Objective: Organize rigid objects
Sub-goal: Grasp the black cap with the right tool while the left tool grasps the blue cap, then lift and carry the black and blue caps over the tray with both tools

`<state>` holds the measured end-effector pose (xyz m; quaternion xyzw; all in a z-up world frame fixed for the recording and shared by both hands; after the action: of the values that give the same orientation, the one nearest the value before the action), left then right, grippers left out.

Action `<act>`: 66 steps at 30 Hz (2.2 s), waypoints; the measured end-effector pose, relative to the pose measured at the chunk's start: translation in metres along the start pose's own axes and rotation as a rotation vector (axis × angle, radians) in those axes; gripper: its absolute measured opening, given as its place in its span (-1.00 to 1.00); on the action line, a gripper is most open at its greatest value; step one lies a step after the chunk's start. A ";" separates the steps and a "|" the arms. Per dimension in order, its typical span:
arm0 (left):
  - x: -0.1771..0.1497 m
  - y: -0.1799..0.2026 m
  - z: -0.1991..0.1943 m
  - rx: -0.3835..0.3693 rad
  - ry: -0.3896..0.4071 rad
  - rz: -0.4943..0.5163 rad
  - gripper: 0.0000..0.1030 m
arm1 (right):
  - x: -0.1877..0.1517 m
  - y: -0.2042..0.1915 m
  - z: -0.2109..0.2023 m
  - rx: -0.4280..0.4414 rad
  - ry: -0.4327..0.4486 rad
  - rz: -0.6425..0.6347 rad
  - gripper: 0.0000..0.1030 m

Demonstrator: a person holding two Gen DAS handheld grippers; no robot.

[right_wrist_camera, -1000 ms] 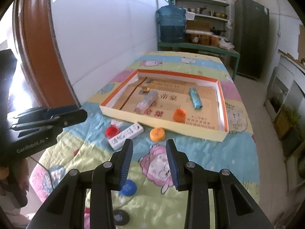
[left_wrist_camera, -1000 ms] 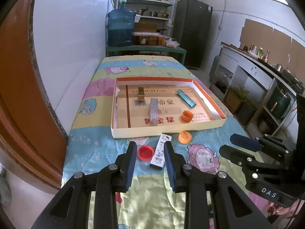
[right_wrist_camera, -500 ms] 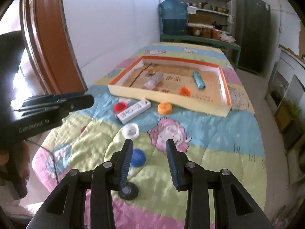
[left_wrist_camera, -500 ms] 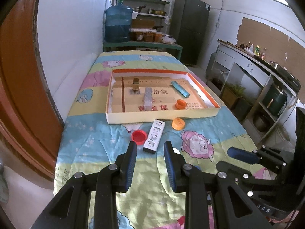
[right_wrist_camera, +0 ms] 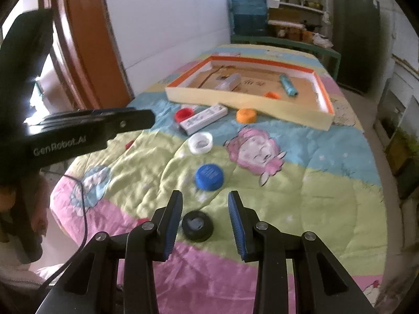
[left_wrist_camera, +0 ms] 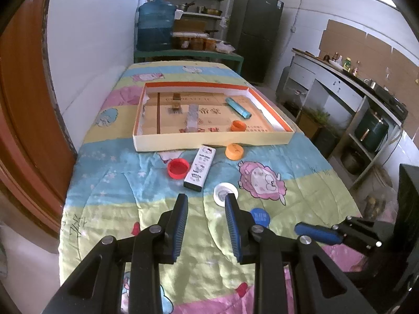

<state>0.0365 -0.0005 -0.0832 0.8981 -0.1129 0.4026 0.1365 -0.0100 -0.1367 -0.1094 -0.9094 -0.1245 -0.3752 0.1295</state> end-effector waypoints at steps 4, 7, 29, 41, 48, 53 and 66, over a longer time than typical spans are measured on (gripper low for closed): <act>-0.007 0.002 0.004 -0.020 -0.014 0.006 -0.43 | -0.012 -0.004 0.007 -0.003 -0.023 -0.006 -0.28; -0.012 0.005 0.006 -0.033 -0.024 0.012 -0.43 | -0.018 -0.002 0.011 0.004 -0.036 0.008 -0.26; -0.028 0.043 0.035 -0.174 -0.110 0.112 -0.43 | -0.027 -0.012 0.002 -0.064 -0.005 -0.086 -0.41; -0.029 0.057 0.065 -0.157 -0.155 0.166 -0.43 | -0.034 0.014 -0.018 -0.117 0.022 -0.009 -0.41; -0.025 0.065 0.072 -0.143 -0.148 0.200 -0.43 | -0.035 0.017 -0.017 -0.119 0.026 0.006 -0.40; -0.023 0.066 0.076 -0.144 -0.147 0.198 -0.43 | -0.036 0.022 -0.016 -0.120 0.023 0.024 -0.40; -0.016 0.077 0.086 -0.117 -0.152 0.249 -0.42 | -0.038 0.031 -0.010 -0.108 0.015 0.060 -0.40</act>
<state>0.0617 -0.1002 -0.1381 0.8955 -0.2568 0.3400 0.1284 -0.0325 -0.1743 -0.1345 -0.9154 -0.0756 -0.3843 0.0925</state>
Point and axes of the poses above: each gripper's, at about its wrist camera, not at the fingertips, and z roughly the way its jaws point, y to its right, x to its top, the point moved 1 cm from there along z, roughly the way its jaws point, and after that the axes turned 6 degrees about y, right-handed, at the moved point
